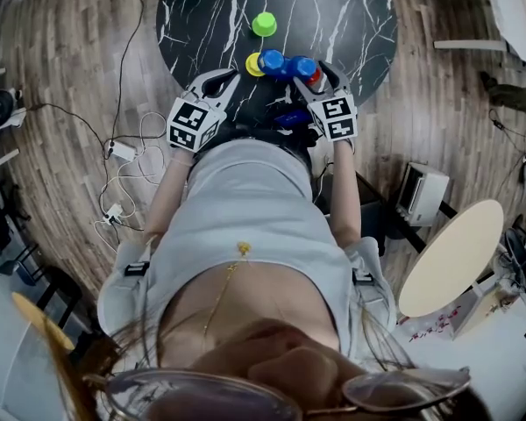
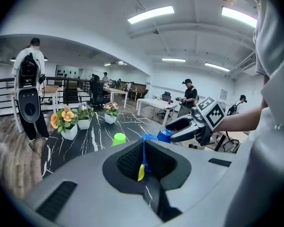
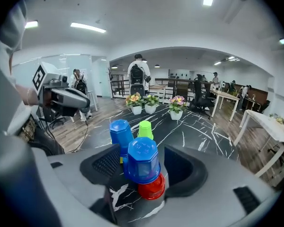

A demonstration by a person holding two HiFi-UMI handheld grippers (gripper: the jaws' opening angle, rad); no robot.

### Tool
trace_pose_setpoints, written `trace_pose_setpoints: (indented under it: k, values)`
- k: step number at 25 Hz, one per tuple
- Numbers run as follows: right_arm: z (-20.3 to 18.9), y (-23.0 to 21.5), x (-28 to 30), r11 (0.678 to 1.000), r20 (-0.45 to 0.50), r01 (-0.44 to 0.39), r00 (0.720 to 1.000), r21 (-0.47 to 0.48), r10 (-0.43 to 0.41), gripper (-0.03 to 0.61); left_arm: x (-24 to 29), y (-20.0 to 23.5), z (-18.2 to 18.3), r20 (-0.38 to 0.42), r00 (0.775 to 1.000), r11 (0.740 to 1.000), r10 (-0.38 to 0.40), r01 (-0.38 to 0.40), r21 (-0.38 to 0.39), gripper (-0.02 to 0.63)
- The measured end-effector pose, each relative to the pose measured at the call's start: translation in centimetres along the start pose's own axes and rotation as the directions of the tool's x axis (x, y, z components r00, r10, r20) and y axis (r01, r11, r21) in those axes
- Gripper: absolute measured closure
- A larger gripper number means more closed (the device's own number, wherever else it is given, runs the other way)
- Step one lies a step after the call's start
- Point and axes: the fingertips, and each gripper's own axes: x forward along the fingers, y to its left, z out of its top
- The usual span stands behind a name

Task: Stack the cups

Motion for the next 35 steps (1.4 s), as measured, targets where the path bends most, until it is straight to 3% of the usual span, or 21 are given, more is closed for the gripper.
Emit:
trace_pose_setpoints:
  k: [10,20,35]
  values:
    - [2.9,-0.7,-3.7,0.993,0.152,0.076,0.984,0.094,-0.090,0.312,0.8,1.2,0.4,0.007,1.000,1.000,-0.010,0.010,0.005,0.577]
    - [3.3,-1.2,-5.4,0.968,0.214,0.142,0.959,0.205,-0.186,0.541,2.8,2.3,1.3,0.007,0.999,0.999,-0.042,0.042,0.016,0.577]
    - [3.7,-0.8,-6.4,0.938,0.231,0.215,0.932,0.271,-0.280,0.560,7.7,5.2,1.2,-0.051,0.995,0.992,-0.091,0.095,0.080,0.577]
